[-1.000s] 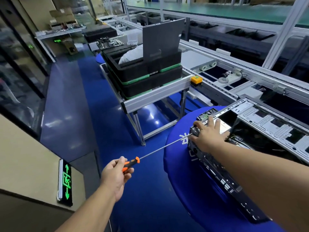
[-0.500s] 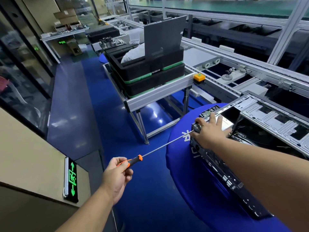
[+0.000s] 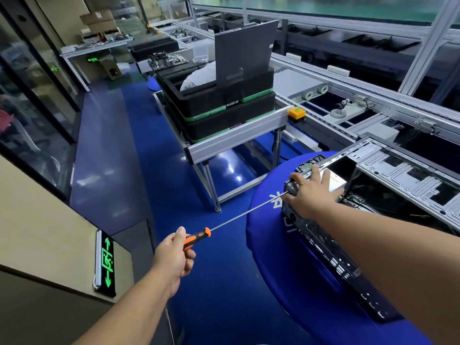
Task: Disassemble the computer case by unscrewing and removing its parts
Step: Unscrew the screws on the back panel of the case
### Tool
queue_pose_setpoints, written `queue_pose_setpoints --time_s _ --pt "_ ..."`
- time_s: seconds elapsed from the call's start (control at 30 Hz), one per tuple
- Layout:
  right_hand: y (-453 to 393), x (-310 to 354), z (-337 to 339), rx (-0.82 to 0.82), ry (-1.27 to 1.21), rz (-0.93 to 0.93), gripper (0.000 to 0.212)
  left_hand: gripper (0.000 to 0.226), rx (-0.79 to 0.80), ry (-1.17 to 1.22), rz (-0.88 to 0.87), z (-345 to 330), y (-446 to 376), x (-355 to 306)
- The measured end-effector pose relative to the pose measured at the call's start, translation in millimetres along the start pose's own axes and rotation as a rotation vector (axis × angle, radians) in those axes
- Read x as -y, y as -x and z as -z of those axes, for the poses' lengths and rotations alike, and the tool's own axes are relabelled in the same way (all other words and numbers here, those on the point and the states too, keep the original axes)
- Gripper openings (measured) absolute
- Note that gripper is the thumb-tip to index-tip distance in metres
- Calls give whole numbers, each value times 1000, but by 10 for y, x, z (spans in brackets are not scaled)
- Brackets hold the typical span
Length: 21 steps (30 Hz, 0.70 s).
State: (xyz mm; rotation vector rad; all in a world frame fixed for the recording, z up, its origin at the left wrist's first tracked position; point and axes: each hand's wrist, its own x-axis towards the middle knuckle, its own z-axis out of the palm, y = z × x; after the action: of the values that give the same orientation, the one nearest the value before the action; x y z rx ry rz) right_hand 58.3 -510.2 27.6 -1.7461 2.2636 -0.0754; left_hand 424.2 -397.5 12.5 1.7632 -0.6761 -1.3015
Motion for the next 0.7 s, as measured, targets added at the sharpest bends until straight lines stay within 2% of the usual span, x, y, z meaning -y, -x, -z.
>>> queue_pose_setpoints --time_s 0.17,0.4,0.7 --pt "7 -11 -8 -4 -14 7 65 41 1 -3 18 -2 50 -6" --pt "19 -12 -2 0 -25 4 65 13 110 153 -58 53 98 -21" --pt "32 -7 8 1 -17 2 65 16 130 95 -97 86 9 74"
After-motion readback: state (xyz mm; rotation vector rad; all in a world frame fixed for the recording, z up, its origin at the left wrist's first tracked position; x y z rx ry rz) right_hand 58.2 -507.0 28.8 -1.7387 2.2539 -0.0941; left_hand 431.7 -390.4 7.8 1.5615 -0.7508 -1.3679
